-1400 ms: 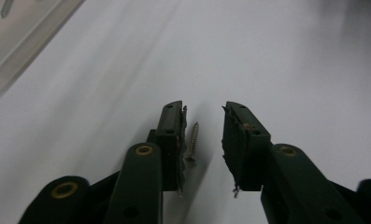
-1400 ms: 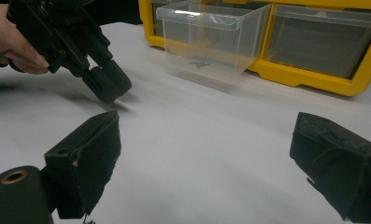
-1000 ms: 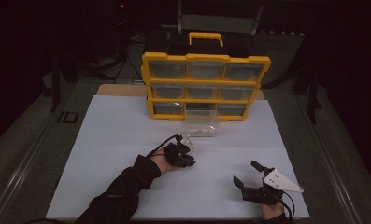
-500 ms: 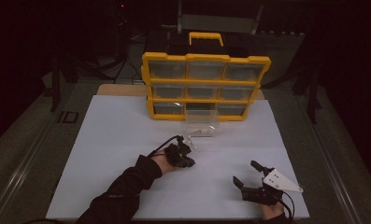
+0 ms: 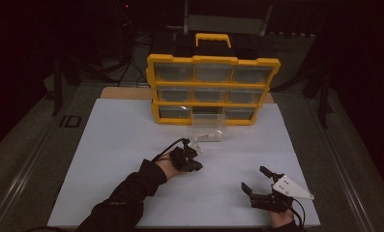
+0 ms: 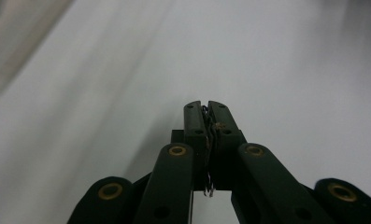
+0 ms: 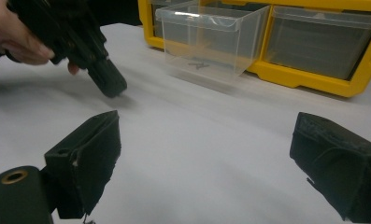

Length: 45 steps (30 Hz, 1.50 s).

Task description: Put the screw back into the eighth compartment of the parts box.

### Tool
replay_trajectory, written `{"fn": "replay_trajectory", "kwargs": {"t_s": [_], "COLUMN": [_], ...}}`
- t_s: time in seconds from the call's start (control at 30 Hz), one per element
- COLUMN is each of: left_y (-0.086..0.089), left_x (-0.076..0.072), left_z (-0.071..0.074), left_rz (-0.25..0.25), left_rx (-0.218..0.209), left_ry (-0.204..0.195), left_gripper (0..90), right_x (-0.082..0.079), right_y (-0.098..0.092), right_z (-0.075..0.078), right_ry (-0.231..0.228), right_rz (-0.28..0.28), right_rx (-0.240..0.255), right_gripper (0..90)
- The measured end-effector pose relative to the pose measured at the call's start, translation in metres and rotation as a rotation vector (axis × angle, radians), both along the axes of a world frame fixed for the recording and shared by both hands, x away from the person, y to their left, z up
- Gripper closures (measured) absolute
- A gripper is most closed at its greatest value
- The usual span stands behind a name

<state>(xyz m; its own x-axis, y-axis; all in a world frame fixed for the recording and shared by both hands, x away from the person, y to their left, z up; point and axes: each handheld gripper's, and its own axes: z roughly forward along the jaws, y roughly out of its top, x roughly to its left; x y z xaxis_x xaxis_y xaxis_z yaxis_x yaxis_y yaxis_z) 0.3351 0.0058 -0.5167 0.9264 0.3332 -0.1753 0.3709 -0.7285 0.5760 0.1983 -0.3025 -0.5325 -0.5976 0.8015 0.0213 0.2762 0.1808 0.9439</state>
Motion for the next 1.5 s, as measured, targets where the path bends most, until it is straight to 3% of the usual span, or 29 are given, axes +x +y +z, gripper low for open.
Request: {"fn": "replay_trajectory", "kwargs": {"t_s": [0.2,0.53,1.03,1.17,1.3,1.5], "left_y": [0.001,0.003,0.005,0.005,0.003,0.002], "left_x": [-0.001,0.001,0.022,0.029,0.036,0.048], "left_z": [0.020,0.057,0.104,0.112,0.119,0.126], "left_rz": [0.007,0.005,0.049,0.074,0.096,0.135], "left_rx": [-0.047,-0.077,-0.120,-0.140,-0.125,-0.153], "left_ry": [-0.005,-0.077,-0.155,-0.159,-0.181,-0.180], "left_gripper": [86.7,86.7,86.7,86.7,86.7,86.7], "right_x": [0.000,0.000,0.000,0.000,0.000,0.000], "right_y": [0.000,0.000,0.000,0.000,0.000,0.000], "right_z": [0.000,0.000,0.000,0.000,-0.001,0.000], "right_ry": [0.001,-0.001,-0.002,0.000,0.000,-0.003], "right_rz": [0.000,-0.002,-0.001,-0.001,-0.001,-0.002], "right_rx": [0.000,0.001,-0.001,-0.001,-0.001,-0.002], "right_gripper": [8.8,8.8,8.8,8.8,8.8,8.8]}}
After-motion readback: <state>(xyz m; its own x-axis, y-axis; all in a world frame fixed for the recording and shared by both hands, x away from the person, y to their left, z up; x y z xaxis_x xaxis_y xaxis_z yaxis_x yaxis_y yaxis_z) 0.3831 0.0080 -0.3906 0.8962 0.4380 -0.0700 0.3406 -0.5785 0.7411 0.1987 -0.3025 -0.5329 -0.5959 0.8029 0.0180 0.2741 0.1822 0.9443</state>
